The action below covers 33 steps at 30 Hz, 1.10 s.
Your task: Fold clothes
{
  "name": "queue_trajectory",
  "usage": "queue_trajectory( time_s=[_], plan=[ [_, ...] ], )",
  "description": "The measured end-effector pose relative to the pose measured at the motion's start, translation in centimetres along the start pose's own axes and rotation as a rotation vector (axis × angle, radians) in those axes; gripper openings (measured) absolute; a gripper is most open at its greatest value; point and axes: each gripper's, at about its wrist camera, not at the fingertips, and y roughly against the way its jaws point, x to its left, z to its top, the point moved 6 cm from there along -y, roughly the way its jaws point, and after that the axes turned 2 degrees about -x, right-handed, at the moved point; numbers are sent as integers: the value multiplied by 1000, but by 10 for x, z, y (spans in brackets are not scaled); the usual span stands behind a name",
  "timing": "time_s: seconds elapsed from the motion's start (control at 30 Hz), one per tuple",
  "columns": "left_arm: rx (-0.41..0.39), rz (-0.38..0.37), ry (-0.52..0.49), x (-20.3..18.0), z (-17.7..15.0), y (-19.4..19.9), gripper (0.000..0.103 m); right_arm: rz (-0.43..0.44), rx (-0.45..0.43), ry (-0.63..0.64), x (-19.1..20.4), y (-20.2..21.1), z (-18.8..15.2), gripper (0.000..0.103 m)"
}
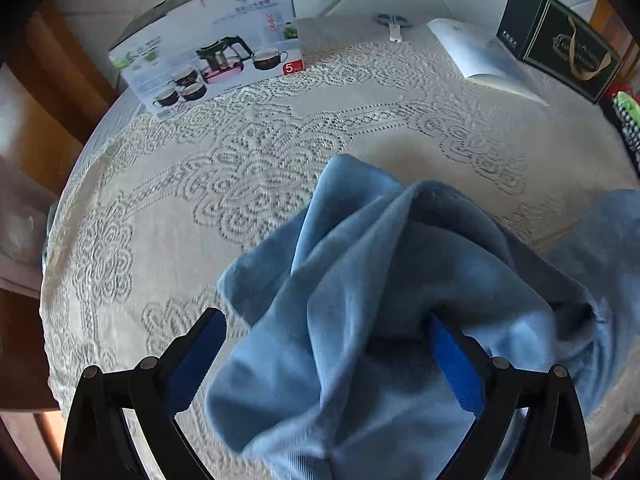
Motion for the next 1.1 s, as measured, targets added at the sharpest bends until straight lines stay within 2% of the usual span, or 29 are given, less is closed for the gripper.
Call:
queue_trajectory(
  time_s=[0.07,0.1,0.13,0.17,0.2,0.27,0.3,0.37,0.43,0.5,0.53,0.63,0.77,0.8,0.87,0.9,0.93,0.97,1.0,1.1],
  plan=[
    [6,8,10,0,5,-10,99,-7,33,7,5,-19,5,103],
    [16,9,31,1,6,-14,94,-12,50,11,7,-29,7,103],
    [29,10,55,4,6,-17,64,-19,71,13,10,-40,8,103],
    [41,2,84,6,6,-20,44,-22,99,22,13,-50,6,103],
    [43,-5,114,10,7,-20,29,-16,128,42,17,-58,1,89],
    [14,-2,159,19,11,-10,22,-40,131,107,27,-61,-6,54],
    [-23,13,167,22,15,2,20,-57,104,141,31,-56,-7,47],
    [-115,37,179,28,22,36,18,-36,23,158,33,-28,-8,37],
    [-225,39,188,32,26,81,18,-6,-70,150,29,8,-9,35],
    [-276,10,180,29,21,115,18,4,-163,104,8,52,-16,35],
    [-281,-14,169,26,17,126,18,2,-179,86,-3,64,-24,35],
    [-223,-95,111,6,-11,132,19,-31,-99,53,-37,57,-66,35],
    [-63,-176,57,-22,-59,98,22,-75,7,9,-84,49,-121,35],
    [-30,-170,54,-23,-69,91,27,-86,34,-1,-95,47,-135,36],
    [13,-132,65,-17,-86,81,46,-106,83,-28,-116,41,-162,41],
    [8,-118,85,-8,-87,82,68,-111,95,-46,-122,36,-171,49],
    [-9,-110,110,1,-85,85,84,-118,98,-66,-128,34,-175,55],
    [-26,-101,135,11,-82,89,87,-130,95,-88,-134,34,-176,69],
    [-47,-88,163,24,-77,92,89,-138,84,-97,-138,37,-176,78],
    [-77,-74,229,55,-58,87,94,-130,31,-110,-142,49,-168,80]
  ],
)
